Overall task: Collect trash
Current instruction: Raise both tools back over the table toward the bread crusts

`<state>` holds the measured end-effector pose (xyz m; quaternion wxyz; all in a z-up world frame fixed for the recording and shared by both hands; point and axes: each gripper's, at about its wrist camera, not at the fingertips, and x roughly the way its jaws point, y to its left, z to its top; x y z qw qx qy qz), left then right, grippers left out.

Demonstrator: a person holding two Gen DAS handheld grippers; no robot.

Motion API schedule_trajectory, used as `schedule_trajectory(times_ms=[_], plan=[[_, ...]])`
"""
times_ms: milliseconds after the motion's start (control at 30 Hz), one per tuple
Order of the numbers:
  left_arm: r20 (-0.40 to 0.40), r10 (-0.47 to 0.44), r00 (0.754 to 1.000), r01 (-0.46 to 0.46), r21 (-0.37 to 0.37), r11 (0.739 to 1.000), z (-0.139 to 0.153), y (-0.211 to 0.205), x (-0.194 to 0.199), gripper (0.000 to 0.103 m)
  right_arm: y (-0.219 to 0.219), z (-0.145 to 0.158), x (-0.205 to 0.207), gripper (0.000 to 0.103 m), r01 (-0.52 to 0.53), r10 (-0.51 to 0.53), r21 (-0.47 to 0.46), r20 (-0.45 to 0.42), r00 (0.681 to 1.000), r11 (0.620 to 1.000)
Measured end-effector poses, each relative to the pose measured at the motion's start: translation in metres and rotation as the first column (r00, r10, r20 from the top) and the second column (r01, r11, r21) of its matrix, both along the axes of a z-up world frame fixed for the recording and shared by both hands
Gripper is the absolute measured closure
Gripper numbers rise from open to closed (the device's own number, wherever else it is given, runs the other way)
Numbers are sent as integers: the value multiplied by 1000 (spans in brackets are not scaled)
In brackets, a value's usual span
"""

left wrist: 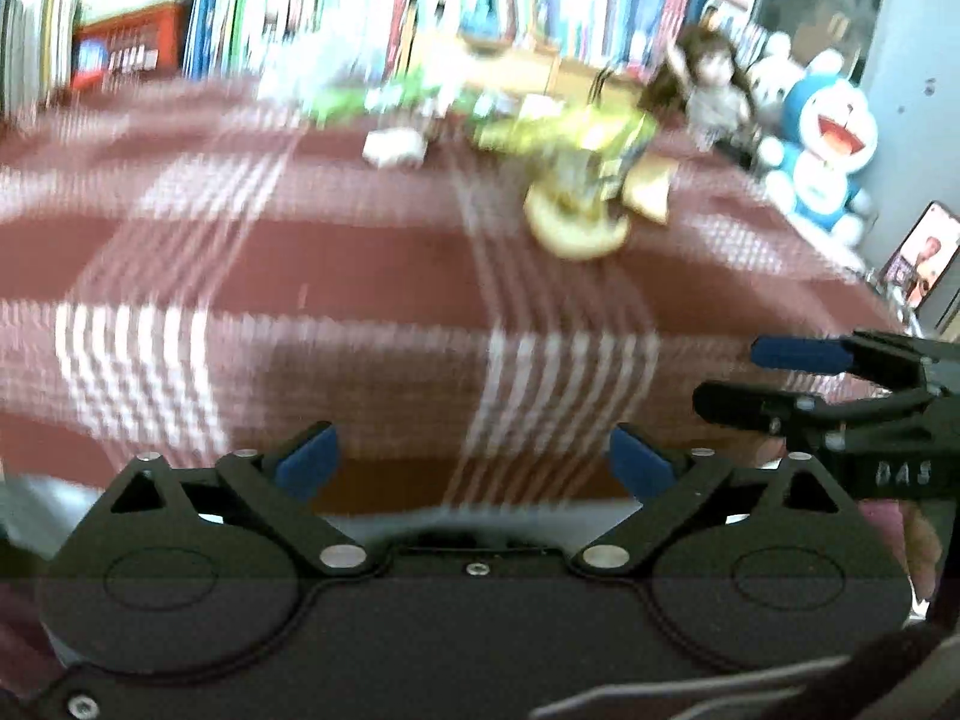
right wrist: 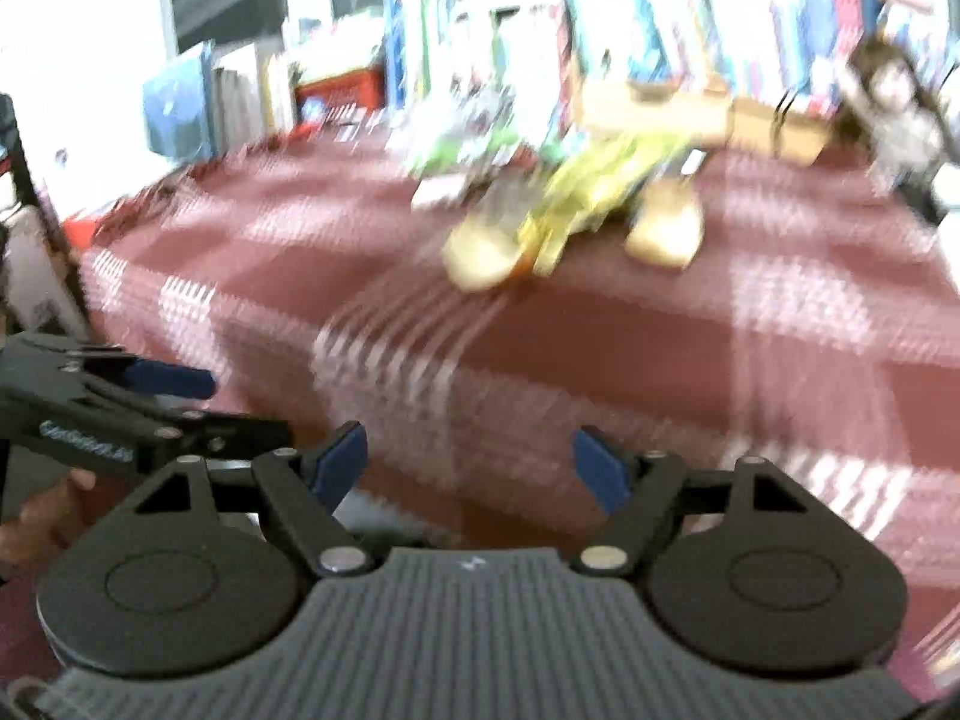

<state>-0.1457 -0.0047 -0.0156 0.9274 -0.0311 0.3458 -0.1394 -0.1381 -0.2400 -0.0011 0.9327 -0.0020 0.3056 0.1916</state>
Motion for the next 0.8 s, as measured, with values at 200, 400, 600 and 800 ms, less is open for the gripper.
schedule_trajectory(times_ms=[200,400,600,800], plan=[[124,-15,992,14,16,1000,23,-26,23,2,-22,16,30,18,123,-116,-63,108,987,990],[177,-34,984,27,41,999,19,-57,54,1,-29,8,69,18,114,-77,-216,172,982,970],[160,-43,986,35,56,998,4,-76,87,2,-33,-3,106,19,60,-22,-255,150,988,965],[179,-75,981,60,86,994,-10,-85,107,21,-34,-10,132,20,2,36,-278,131,991,961]])
